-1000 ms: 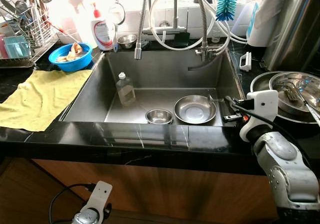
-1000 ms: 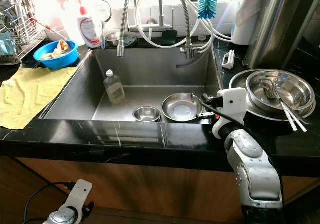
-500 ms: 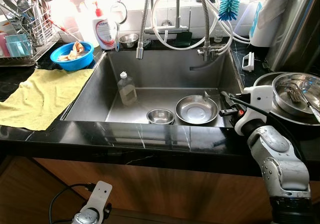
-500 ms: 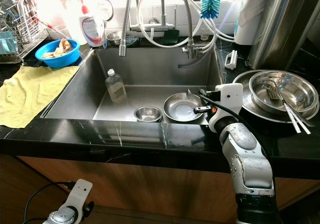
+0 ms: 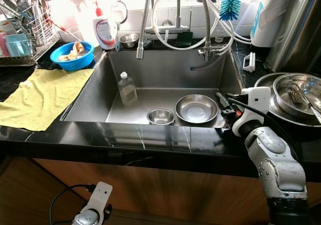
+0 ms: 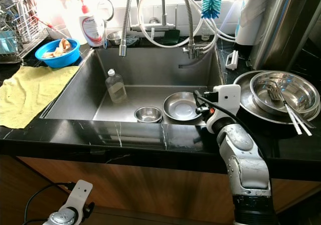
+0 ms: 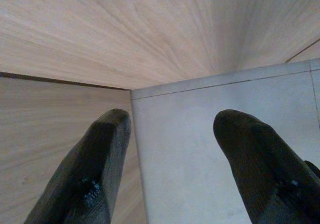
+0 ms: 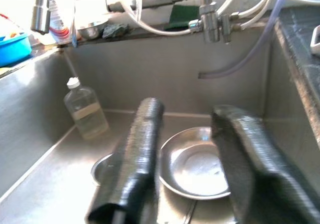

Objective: Kitchen organization

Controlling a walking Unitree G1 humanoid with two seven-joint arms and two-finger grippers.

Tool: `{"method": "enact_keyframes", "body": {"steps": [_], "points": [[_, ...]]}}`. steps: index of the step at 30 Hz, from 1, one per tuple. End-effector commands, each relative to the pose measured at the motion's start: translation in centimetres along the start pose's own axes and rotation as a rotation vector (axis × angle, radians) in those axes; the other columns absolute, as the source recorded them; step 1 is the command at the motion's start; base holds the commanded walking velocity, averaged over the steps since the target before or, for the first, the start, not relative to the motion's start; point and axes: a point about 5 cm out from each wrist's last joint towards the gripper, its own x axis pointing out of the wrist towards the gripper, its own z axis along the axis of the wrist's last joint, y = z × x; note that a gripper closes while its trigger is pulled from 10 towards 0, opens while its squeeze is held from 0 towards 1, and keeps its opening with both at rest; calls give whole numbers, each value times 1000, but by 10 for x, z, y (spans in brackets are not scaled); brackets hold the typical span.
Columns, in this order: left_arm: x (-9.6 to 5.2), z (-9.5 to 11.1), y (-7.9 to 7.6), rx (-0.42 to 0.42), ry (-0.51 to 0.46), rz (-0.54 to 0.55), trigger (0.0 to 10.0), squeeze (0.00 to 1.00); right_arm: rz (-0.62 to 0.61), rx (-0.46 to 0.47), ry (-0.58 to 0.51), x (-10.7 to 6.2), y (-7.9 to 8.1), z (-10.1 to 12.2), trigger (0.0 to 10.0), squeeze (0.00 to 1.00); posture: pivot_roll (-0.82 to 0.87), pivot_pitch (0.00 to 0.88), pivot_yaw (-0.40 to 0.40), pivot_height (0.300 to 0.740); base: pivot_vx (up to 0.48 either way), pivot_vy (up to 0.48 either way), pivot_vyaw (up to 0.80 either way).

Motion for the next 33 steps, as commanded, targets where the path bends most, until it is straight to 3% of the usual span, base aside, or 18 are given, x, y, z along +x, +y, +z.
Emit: {"method": "enact_keyframes", "body": {"steps": [1,2,3,5,10,14,20,25,29,33], "points": [[-1,-6,3,-2,22,16,10000,0,-21,-51,-68,1,3,16,10000,522,-182,0,93,740,0,0,0],[-1,-6,4,-1,22,17,10000,0,-55,-100,-101,0,2,22,10000,0,-184,0,95,740,0,0,0],[-1,-6,4,0,22,18,10000,0,-100,-160,-151,-2,2,31,10000,0,-185,0,95,740,0,0,0],[-1,-5,5,0,22,19,10000,0,-137,-192,-202,-6,3,40,10000,0,-184,0,95,740,0,0,0],[-1,-5,5,0,22,19,10000,0,-235,-197,-306,-18,4,53,10000,0,-189,0,95,740,0,0,0],[-1,-5,5,3,22,16,10000,0,-315,-282,-359,-36,7,51,10000,0,-190,0,95,740,0,0,0],[-1,-5,4,5,22,16,10000,0,-440,-265,-406,-61,8,45,10000,0,-198,0,97,740,0,0,0],[-1,-5,4,5,23,16,10000,0,-502,-298,-391,-80,11,35,10000,0,-199,0,96,740,0,0,0],[-1,-5,4,5,23,15,10000,0,-550,-272,-342,-94,13,23,10000,0,-202,0,95,740,0,0,0],[-1,-4,4,6,22,14,10000,0,-667,-183,-288,-107,-1,11,10000,0,-202,0,96,740,0,0,0]]}}
